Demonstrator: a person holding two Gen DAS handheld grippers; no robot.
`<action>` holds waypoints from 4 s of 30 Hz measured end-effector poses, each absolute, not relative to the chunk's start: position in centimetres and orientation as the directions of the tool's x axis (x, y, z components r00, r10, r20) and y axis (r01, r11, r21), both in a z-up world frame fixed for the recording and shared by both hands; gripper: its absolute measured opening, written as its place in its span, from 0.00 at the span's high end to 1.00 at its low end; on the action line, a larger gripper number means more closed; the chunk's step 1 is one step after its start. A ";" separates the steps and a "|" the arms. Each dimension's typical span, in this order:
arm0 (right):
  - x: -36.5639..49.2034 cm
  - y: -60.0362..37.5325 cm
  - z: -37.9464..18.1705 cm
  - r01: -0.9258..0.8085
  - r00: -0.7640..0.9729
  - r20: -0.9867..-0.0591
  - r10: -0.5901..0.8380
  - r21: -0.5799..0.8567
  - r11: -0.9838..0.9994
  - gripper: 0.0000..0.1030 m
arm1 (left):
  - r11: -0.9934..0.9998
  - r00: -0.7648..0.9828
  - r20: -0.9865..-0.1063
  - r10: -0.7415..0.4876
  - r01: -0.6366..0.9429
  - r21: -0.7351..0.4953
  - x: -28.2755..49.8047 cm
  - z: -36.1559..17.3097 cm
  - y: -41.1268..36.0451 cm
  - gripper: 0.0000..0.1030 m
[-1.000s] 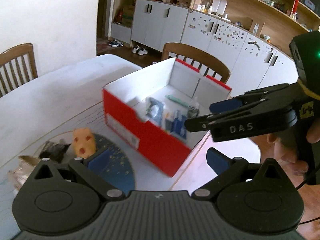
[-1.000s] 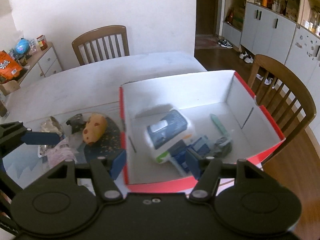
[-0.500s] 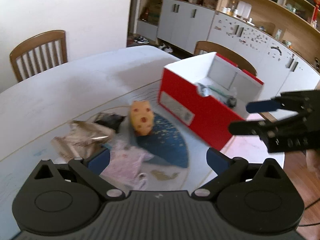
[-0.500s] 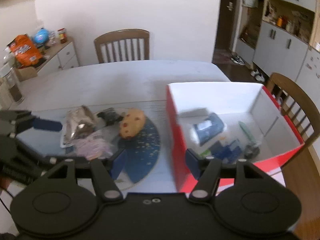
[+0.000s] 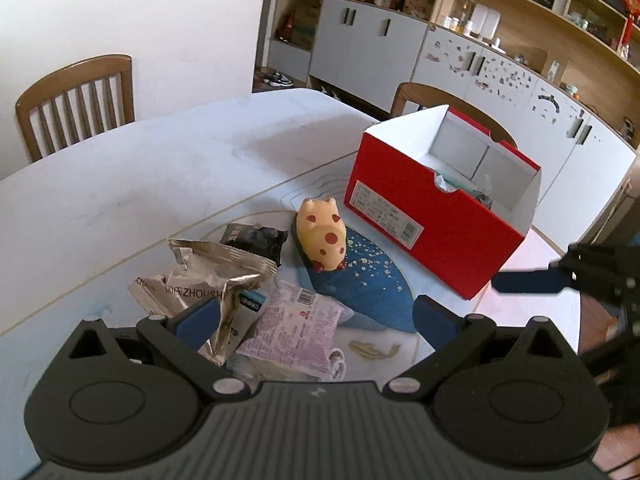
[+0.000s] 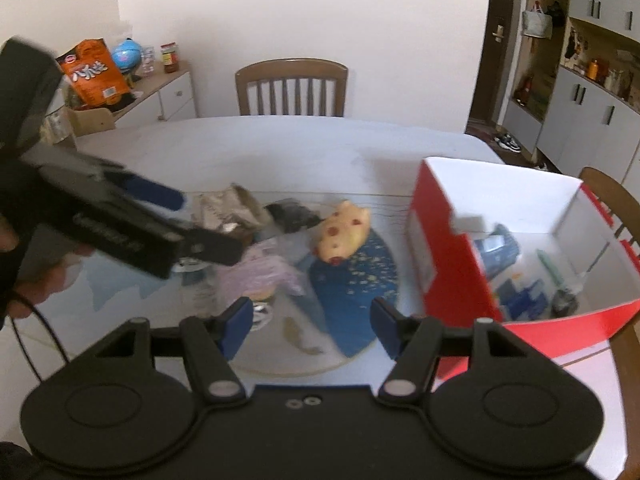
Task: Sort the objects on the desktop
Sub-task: 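Move both open tools back from the shoebox to the item pile, then close left tool on the pink printed bag while right tool grasps the white cable, then carry the pink bag and white cable over the red shoebox with both tools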
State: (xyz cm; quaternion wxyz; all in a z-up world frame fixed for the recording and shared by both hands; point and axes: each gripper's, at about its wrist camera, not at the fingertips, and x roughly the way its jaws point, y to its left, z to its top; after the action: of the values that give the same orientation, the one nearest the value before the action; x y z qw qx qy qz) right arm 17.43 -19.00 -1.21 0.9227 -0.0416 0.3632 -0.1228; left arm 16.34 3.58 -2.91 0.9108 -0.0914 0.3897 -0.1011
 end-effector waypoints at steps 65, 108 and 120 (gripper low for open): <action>21.6 -16.2 -11.7 -0.002 0.750 -0.646 -0.142 -0.217 0.976 0.27 | 0.935 0.542 -0.762 -0.354 0.182 -0.304 21.9 -10.0 4.1 0.37; 14.8 -24.8 1.0 0.106 0.776 -0.582 -0.244 -0.261 0.959 0.28 | 0.954 0.657 -0.713 -0.246 0.036 -0.297 13.9 -2.4 -1.3 0.51; 13.8 -28.8 4.1 0.095 0.800 -0.550 -0.241 -0.281 0.955 0.28 | 0.967 0.693 -0.700 -0.173 -0.018 -0.256 14.9 0.2 -4.0 0.51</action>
State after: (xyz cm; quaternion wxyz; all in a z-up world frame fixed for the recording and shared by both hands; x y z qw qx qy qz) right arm 13.75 -28.83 4.09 0.9409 -0.1206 0.3036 -0.0893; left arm 14.94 -3.99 0.20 0.9119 -0.1222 0.3896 -0.0424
